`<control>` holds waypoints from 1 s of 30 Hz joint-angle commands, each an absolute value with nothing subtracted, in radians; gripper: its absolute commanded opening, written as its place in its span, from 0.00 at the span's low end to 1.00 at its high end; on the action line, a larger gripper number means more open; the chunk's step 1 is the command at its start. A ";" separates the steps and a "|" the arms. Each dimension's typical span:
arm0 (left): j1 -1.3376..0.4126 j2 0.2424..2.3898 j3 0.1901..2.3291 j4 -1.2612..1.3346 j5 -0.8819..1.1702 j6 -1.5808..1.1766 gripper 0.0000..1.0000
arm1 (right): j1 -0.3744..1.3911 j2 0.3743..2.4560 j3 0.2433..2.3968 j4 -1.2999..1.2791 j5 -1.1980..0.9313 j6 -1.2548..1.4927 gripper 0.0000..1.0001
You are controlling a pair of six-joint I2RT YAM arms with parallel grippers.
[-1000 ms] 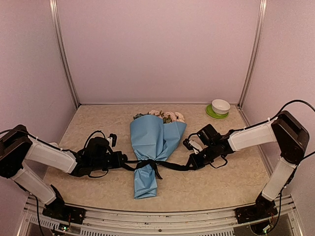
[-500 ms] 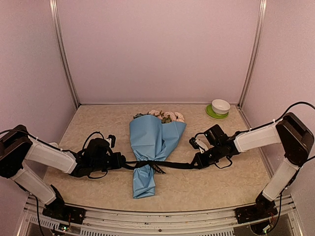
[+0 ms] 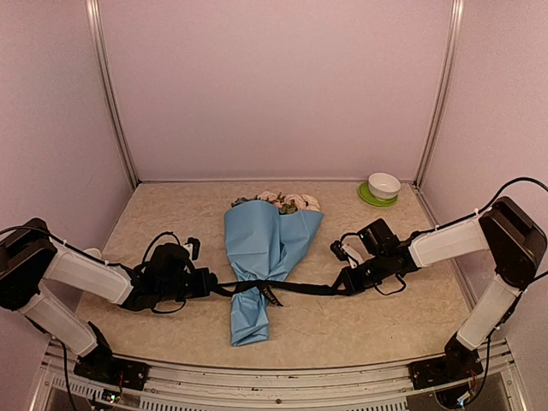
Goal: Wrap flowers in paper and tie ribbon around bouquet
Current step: Tie the half-tied ribbon around the folded bouquet, then adjust the ribbon on the folded bouquet.
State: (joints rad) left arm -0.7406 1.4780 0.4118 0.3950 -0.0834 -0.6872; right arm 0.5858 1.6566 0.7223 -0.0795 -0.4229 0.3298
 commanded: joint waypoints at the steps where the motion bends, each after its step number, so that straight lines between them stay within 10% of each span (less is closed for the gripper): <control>1: -0.721 1.478 0.377 0.309 -0.165 -0.667 0.00 | 0.552 1.658 0.689 -0.166 -0.350 0.319 0.00; 7: -0.778 1.494 0.405 0.347 -0.123 -0.639 0.00 | 0.561 1.615 0.768 -0.186 -0.428 0.287 0.04; 12: -0.812 1.493 0.425 0.383 -0.118 -0.637 0.00 | 0.618 1.531 0.892 -0.255 -0.377 0.258 0.66; 25: -0.814 1.473 0.449 0.338 -0.141 -0.614 0.00 | 0.894 1.701 1.023 -0.094 -0.569 0.251 0.66; 30: -0.815 1.464 0.450 0.338 -0.147 -0.611 0.00 | 0.913 1.796 1.076 -0.075 -0.620 0.254 0.51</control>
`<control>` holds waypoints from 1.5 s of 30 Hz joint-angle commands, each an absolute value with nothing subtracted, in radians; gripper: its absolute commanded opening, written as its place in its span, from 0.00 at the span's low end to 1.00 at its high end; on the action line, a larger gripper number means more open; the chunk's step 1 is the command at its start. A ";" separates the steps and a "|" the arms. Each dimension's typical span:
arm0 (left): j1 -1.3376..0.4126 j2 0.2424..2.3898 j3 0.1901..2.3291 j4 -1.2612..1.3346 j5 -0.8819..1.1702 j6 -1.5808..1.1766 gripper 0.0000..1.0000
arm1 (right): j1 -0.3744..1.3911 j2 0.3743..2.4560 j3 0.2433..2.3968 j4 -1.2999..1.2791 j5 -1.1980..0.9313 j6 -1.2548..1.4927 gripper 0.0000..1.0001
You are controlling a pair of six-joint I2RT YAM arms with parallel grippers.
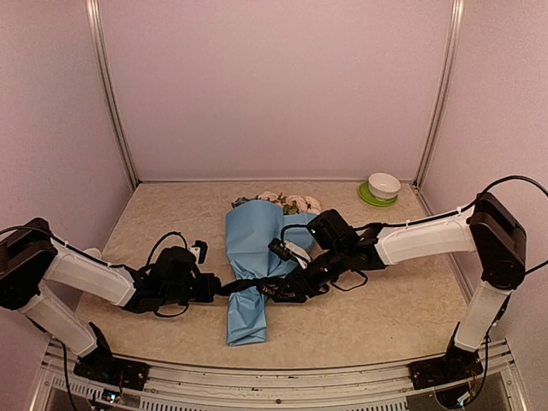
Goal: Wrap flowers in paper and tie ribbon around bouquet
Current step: Adjust the ribbon on the folded bouquet.
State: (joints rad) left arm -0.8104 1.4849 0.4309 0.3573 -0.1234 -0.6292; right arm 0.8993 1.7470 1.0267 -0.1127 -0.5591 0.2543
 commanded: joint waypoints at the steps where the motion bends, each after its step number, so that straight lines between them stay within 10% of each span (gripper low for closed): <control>1: -0.815 1.463 0.449 0.338 -0.146 -0.611 0.00 | 0.914 1.807 1.078 -0.065 -0.631 0.260 0.46; 7: -0.815 1.456 0.446 0.335 -0.150 -0.608 0.00 | 0.915 1.859 1.100 -0.043 -0.673 0.273 0.32; 11: -0.815 1.447 0.441 0.331 -0.158 -0.610 0.00 | 0.916 1.873 1.088 -0.038 -0.668 0.281 0.01; 24: -0.804 1.455 0.449 0.325 -0.172 -0.599 0.00 | 0.993 1.731 0.814 -0.090 -0.698 0.277 0.00; 33: -0.808 1.443 0.465 0.313 -0.166 -0.575 0.00 | 0.880 1.545 0.875 -0.156 -0.595 0.257 0.62; 45: -0.811 1.426 0.465 0.305 -0.173 -0.578 0.00 | 0.836 1.722 0.994 -0.138 -0.327 0.059 0.96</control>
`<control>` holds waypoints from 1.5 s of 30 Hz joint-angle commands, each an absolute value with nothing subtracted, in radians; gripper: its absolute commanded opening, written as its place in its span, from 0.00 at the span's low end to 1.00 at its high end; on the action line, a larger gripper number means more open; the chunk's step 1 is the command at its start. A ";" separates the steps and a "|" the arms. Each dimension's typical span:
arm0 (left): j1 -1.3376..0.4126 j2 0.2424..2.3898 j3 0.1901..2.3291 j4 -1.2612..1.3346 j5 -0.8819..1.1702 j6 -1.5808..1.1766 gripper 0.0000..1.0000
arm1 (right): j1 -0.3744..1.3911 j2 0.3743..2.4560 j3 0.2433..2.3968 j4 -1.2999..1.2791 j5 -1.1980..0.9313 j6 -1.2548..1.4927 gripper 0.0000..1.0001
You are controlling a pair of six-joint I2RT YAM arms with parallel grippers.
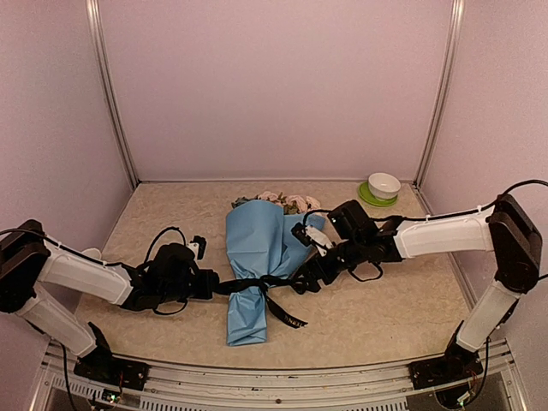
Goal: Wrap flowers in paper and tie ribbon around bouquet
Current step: Adjust the ribbon on the folded bouquet.
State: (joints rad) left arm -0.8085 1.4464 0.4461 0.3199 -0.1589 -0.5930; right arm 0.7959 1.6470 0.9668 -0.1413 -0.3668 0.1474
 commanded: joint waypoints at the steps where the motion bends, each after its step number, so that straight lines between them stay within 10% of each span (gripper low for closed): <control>1: -0.811 1.424 0.465 0.302 -0.173 -0.578 0.00 | 0.837 1.749 1.005 -0.130 -0.337 0.056 0.98; 8: -0.814 1.419 0.473 0.297 -0.165 -0.573 0.00 | 0.838 1.882 1.060 -0.141 -0.210 -0.005 0.97; 13: -0.815 1.415 0.478 0.284 -0.174 -0.565 0.00 | 0.837 1.903 1.043 -0.123 -0.258 -0.012 0.72; 16: -0.815 1.408 0.477 0.285 -0.176 -0.563 0.00 | 0.837 1.878 1.017 -0.095 -0.282 -0.005 0.39; 18: -0.810 1.403 0.475 0.278 -0.191 -0.575 0.00 | 0.835 1.863 1.011 -0.097 -0.268 0.005 0.00; 39: -0.730 1.543 0.435 0.295 -0.205 -0.641 0.00 | 0.802 1.851 0.858 -0.074 -0.321 0.150 0.00; 41: -0.761 1.511 0.459 0.284 -0.204 -0.616 0.10 | 0.802 1.812 0.888 -0.102 -0.319 0.142 0.50; 43: -0.823 1.455 0.513 0.207 -0.300 -0.594 0.62 | 0.794 1.713 0.889 -0.109 -0.268 0.146 0.97; 45: -0.858 1.388 0.574 0.093 -0.410 -0.575 0.97 | 0.751 1.598 0.873 -0.093 -0.268 0.147 1.00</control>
